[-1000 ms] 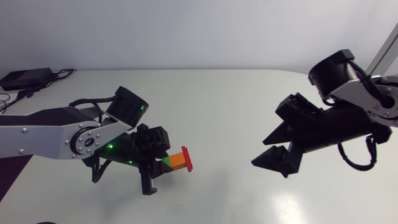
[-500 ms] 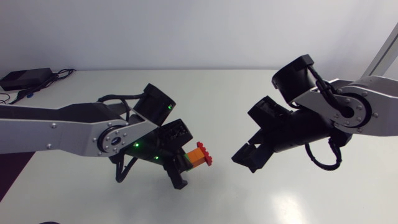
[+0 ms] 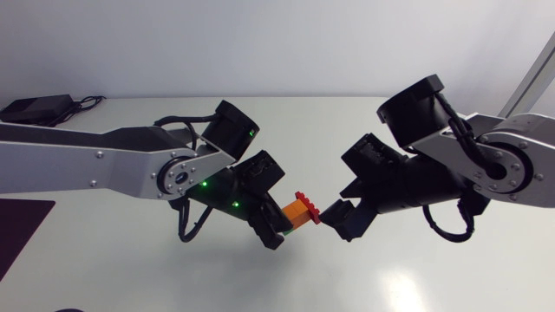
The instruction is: Disassemble duplo
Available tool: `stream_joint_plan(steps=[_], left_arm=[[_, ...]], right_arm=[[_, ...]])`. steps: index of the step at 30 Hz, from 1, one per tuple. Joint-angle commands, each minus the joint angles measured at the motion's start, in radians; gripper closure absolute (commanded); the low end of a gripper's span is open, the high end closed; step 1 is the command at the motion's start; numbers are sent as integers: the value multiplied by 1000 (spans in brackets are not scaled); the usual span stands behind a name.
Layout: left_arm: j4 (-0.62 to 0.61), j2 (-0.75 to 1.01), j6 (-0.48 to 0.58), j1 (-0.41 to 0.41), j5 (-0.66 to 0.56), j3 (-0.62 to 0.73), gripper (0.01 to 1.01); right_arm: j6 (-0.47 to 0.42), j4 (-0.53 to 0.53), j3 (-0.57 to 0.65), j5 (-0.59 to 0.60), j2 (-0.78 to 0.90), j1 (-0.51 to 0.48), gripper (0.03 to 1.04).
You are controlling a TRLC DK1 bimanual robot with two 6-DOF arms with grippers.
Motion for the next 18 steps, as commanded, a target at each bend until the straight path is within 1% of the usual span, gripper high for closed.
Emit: stream_joint_plan(steps=[1,2,11,14,18], left_arm=[[-3,16,-34,0,19,43,798],[-3,16,-43,1,21,46,798],[-3,10,-54,-3,39,66,798],[-3,4,-54,-3,47,66,798],[-5,-7,-54,-6,59,58,798]], right_arm=[[20,15,-21,10,-1,18,236],[20,16,-21,10,2,21,251],[21,30,-25,22,22,51,252],[20,39,-25,25,27,55,366],[17,62,-32,30,33,57,541]])
